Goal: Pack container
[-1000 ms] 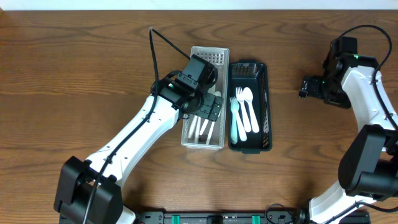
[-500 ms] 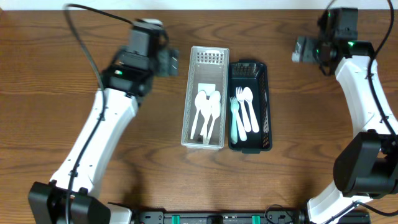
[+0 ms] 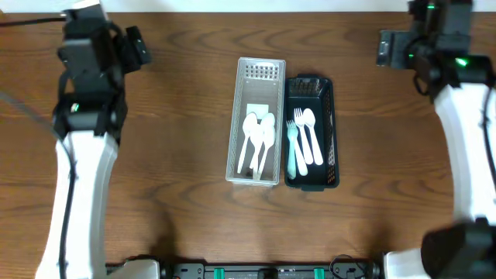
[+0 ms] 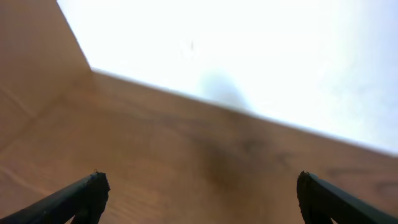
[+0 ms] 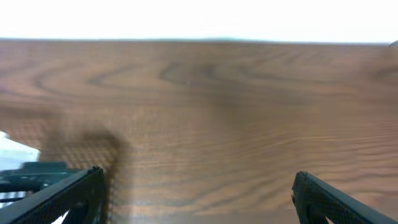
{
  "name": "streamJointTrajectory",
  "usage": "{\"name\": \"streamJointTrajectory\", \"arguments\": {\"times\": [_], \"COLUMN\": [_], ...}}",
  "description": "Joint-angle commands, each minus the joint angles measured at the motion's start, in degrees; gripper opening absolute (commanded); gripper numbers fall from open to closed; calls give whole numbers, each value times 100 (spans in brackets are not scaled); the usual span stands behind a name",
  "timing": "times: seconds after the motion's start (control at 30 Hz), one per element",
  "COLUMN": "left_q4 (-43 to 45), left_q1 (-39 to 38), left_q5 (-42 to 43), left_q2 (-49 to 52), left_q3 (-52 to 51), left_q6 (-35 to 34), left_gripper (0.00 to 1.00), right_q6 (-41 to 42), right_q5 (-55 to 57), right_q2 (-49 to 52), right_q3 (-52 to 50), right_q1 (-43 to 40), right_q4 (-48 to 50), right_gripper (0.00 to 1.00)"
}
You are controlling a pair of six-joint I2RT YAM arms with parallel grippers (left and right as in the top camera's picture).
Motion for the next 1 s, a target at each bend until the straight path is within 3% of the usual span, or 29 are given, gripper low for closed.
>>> {"name": "streamJointTrajectory", "arguments": {"times": [0.0, 0.27, 0.5, 0.7, 0.97], "left_q4": [212, 739, -960, -944, -957], "left_q1": [4, -660, -894, -894, -894], "left_q5": [125, 101, 101, 103, 103], "left_q2": [-782, -3807, -5956, -6199, -6196], "left_q3": [-614, -3488, -4131, -4129, -4129], "left_q6": [-50, -44, -50, -50, -48], "left_gripper": [98, 98, 98, 98, 98], "right_q6": [-83, 105, 103, 103, 105], "right_q5": [127, 197, 649, 647, 645], "right_q2": [-929, -3759, -6452, -7519, -7567], "right_q3": [-365, -3021, -4970, -5545, -5547], "right_q1": [-114, 219, 492, 492, 492], "right_q4": [-66, 345, -149, -501, -1735], "right_gripper": [99, 99, 99, 99, 99]}}
